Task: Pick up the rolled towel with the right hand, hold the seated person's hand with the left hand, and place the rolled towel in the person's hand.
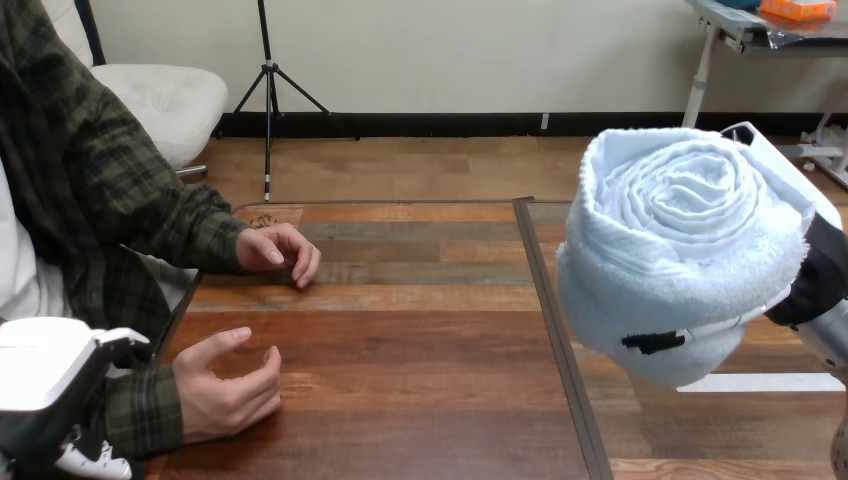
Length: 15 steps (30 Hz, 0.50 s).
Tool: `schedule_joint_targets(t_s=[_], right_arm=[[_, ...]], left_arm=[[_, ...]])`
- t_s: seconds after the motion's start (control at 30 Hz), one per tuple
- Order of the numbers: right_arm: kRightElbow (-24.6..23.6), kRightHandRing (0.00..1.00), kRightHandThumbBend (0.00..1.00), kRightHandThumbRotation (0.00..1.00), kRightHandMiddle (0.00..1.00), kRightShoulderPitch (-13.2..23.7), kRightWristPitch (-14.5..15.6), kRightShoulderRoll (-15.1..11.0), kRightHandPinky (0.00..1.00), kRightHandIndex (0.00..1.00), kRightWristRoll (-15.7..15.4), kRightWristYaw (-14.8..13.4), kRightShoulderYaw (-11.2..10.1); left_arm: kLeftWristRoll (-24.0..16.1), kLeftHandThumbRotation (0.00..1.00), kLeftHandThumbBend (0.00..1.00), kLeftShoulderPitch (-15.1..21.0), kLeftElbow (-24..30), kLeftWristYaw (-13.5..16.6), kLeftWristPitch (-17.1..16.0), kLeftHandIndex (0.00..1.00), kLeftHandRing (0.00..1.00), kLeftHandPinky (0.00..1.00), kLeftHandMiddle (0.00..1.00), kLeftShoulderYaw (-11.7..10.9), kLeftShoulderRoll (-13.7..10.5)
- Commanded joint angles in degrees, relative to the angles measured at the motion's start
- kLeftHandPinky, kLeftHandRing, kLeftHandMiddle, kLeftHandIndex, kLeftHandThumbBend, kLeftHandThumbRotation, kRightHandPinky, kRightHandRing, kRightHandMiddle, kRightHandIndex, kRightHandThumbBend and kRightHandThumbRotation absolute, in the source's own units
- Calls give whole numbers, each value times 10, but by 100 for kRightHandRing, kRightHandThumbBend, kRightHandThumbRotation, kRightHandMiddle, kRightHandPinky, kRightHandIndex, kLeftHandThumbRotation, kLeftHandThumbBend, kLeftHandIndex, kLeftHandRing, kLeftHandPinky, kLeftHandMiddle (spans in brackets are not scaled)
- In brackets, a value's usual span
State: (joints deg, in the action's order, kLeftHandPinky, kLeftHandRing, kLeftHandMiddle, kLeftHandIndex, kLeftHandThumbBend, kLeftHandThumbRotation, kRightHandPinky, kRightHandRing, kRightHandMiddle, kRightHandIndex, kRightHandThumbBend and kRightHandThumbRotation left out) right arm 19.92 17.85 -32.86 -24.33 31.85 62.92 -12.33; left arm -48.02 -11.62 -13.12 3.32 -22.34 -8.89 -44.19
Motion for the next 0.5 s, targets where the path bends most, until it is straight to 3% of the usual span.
schedule_joint_targets(t_s=[0.0, 0.2, 0.47], right_arm=[[-35, 29, 80, 9, 36, 12, 2, -2, 22, 40, 16, -8, -15], [-45, 30, 81, 11, 36, 6, 6, -2, 23, 40, 16, -9, -14], [-57, 30, 81, 12, 35, -3, 11, 4, 25, 38, 18, -12, -13]], left_arm=[[-2, 16, 100, 51, -8, 15, 14, 74, 70, 65, 73, 21, -13], [6, 17, 100, 64, -7, 3, 34, 75, 71, 66, 74, 37, -11], [3, 17, 100, 90, -36, 21, 32, 75, 69, 65, 73, 62, -14]])
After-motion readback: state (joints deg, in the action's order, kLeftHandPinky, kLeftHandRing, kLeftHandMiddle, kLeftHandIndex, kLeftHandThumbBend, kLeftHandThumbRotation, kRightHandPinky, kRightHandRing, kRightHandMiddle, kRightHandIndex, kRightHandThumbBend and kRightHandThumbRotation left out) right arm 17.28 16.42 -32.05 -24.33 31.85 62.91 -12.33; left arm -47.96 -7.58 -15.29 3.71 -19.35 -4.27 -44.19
